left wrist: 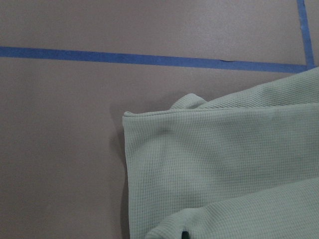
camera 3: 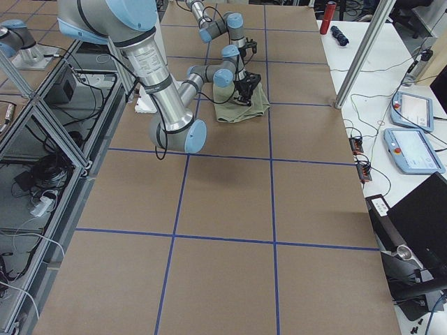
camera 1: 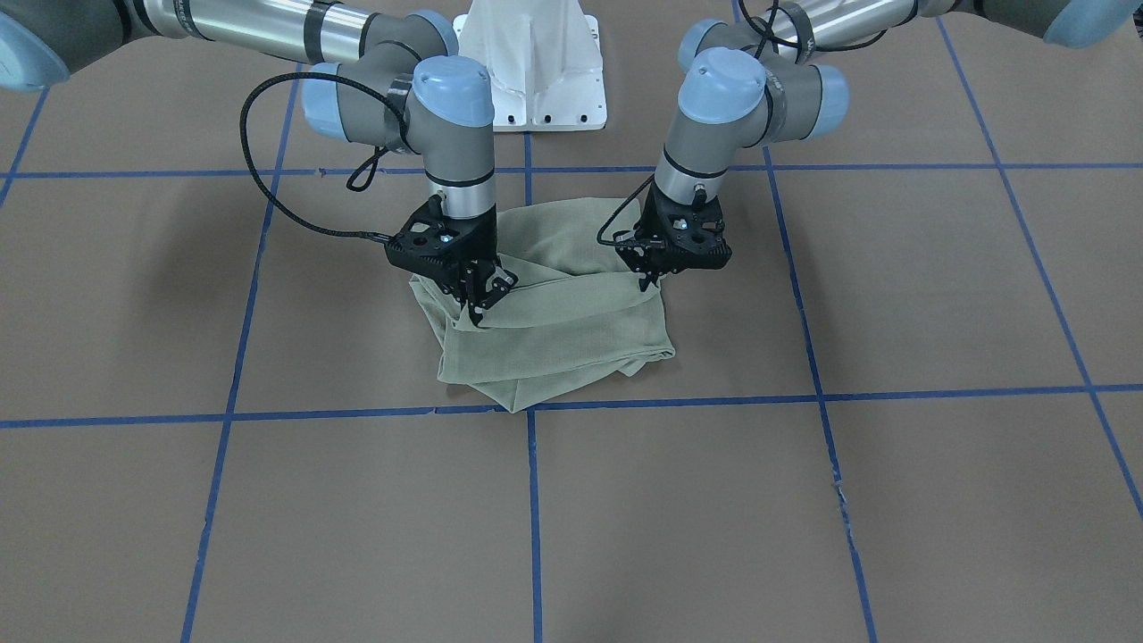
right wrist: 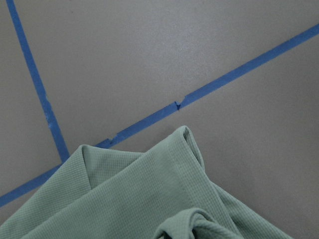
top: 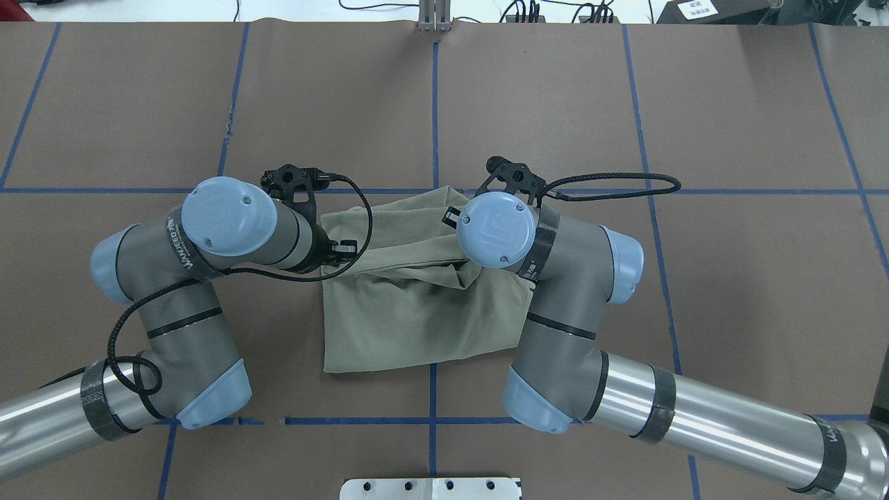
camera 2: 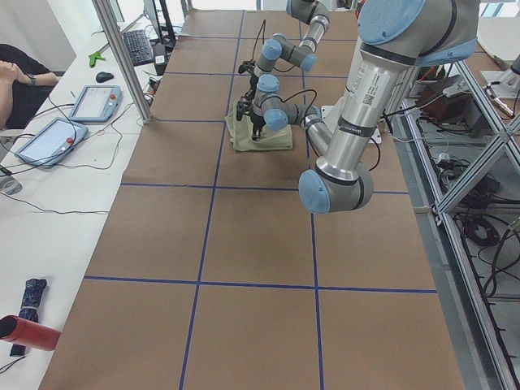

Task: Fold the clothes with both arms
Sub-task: 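Lift the near edge with both grippers and fold it away from the robot, then release the folded edge and raise the right gripper while the left holds still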

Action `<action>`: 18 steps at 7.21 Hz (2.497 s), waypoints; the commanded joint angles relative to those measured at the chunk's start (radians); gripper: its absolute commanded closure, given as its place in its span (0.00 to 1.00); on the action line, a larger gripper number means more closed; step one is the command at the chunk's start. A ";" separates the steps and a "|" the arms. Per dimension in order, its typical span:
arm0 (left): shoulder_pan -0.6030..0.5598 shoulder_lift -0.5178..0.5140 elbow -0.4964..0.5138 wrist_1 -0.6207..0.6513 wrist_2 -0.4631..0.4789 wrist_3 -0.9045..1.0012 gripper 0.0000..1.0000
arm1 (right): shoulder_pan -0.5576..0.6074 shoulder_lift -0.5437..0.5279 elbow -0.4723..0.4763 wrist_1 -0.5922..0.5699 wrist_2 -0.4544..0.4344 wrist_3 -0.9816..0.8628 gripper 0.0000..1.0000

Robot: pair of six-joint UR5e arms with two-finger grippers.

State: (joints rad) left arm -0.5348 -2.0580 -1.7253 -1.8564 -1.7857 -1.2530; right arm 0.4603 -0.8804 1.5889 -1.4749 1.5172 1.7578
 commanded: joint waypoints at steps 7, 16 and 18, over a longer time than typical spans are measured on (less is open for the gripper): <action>-0.110 -0.007 -0.002 -0.001 -0.061 0.189 0.00 | 0.087 0.075 -0.050 -0.010 0.212 -0.147 0.00; -0.217 0.012 0.003 -0.001 -0.213 0.348 0.00 | -0.112 0.061 -0.055 -0.093 0.003 -0.251 0.00; -0.217 0.012 0.004 -0.003 -0.212 0.345 0.00 | -0.103 0.069 -0.064 -0.091 -0.015 -0.273 0.00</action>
State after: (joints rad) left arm -0.7516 -2.0463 -1.7224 -1.8581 -1.9983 -0.9070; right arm 0.3515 -0.8167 1.5311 -1.5676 1.5173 1.5022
